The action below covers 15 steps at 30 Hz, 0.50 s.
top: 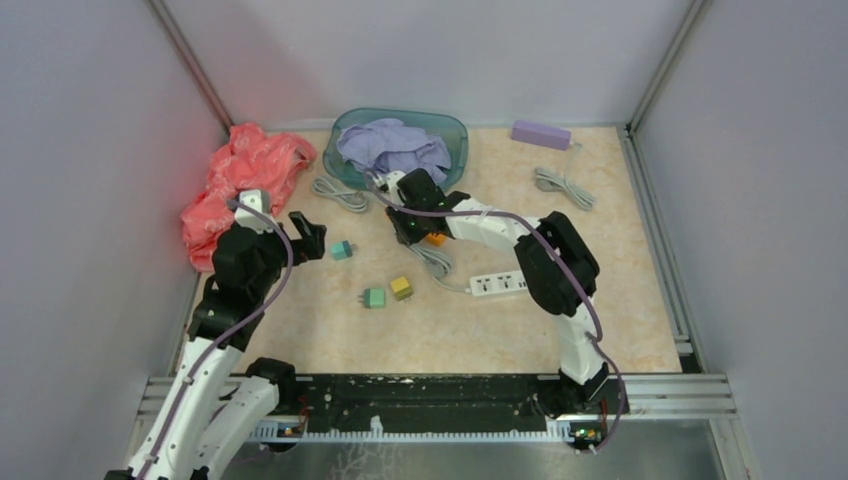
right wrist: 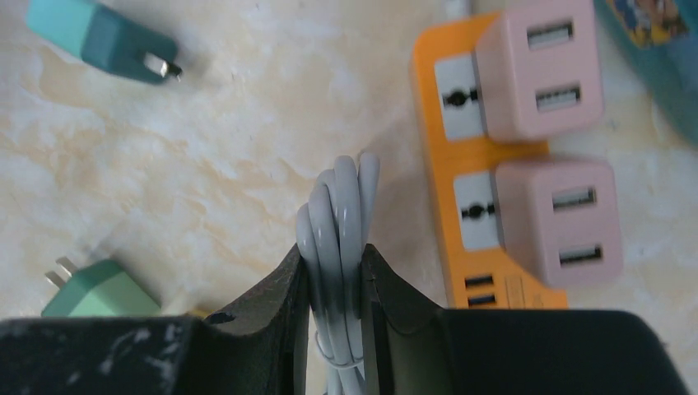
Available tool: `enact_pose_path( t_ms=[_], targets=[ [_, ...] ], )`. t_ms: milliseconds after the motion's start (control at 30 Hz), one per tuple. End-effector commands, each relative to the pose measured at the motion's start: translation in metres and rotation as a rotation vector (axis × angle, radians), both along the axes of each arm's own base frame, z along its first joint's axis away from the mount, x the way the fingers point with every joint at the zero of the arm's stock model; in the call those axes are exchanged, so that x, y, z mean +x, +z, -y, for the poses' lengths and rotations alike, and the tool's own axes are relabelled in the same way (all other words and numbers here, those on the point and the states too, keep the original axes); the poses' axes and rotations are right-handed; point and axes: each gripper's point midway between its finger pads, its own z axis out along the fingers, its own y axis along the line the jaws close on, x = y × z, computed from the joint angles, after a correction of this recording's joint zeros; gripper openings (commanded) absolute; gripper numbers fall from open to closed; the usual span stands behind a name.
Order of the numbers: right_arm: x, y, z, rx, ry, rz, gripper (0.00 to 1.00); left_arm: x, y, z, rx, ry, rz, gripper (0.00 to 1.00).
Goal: Insert the plug
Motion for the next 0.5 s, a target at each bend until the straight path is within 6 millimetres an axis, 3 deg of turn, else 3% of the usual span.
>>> enact_pose_path(
  t_ms=[0,267,467],
  targets=[
    [0.031,0.042,-0.057,0.176,0.099,0.147,0.13,0.003,0.001,0.0,-0.011,0.0,0.007,1.0],
    [0.054,0.048,-0.098,0.282,0.171,0.225,0.15,0.005,-0.002,-0.002,-0.015,0.006,-0.003,1.0],
    [0.053,0.053,-0.103,0.291,0.187,0.216,0.38,0.007,-0.006,-0.002,-0.017,0.002,-0.019,1.0]
  ],
)
